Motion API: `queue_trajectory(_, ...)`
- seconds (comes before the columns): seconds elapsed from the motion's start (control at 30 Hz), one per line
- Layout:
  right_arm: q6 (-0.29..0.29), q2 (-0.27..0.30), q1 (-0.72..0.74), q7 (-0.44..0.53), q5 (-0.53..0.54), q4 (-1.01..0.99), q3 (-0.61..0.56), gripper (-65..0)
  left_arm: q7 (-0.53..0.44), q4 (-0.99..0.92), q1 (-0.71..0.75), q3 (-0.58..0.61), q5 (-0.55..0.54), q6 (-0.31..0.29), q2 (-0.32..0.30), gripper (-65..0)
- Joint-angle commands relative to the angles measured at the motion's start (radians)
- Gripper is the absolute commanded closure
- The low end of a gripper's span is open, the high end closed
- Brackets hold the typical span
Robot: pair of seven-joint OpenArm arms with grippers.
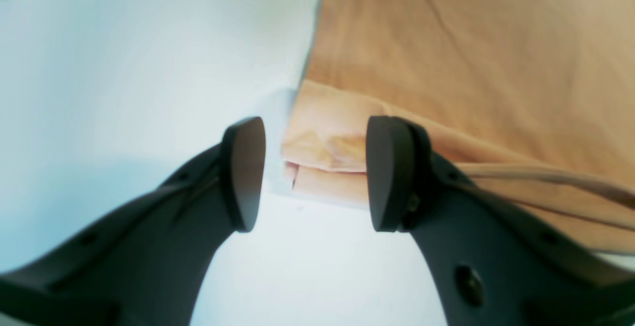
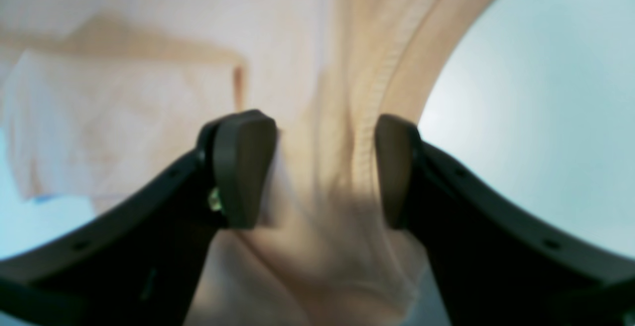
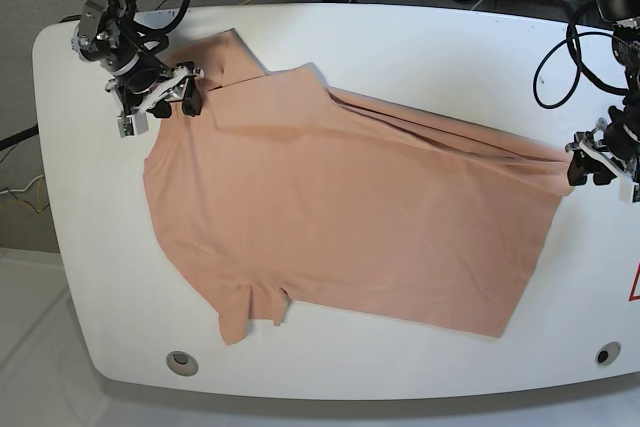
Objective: Fold the T-shirt properly
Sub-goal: 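Hold the collar corner with the right gripper, left gripper holding the shoulder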
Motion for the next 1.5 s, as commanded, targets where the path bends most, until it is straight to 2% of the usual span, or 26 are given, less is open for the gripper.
queue_trajectory(0.0, 0.009, 0.006, 0.007, 0.014, 0.016, 0.022, -0.004, -34.9, -0.015, 0.007, -0.007, -0.003, -0.010, -0.009, -0.016, -31.2)
queue_trajectory(0.57, 0.015, -0.012, 0.019, 0.023, 0.010, 0.026, -0.026, -34.9, -0.017, -0.011, -0.032, 0.014, 0.014, -0.025, -0.029, -31.5)
queue_trajectory(0.97, 0.022, -0.019, 0.027, 0.027, 0.010, -0.002, -0.022, -34.5, -0.056, -0.013, -0.042, 0.038, 0.099, -0.013, -0.023, -31.0)
queue_trajectory(1.47, 0.023, -0.016, 0.026, 0.025, 0.041, -0.004, -0.013, -34.3, -0.037, 0.007, 0.028, 0.022, 0.043, -0.016, -0.025, -31.6)
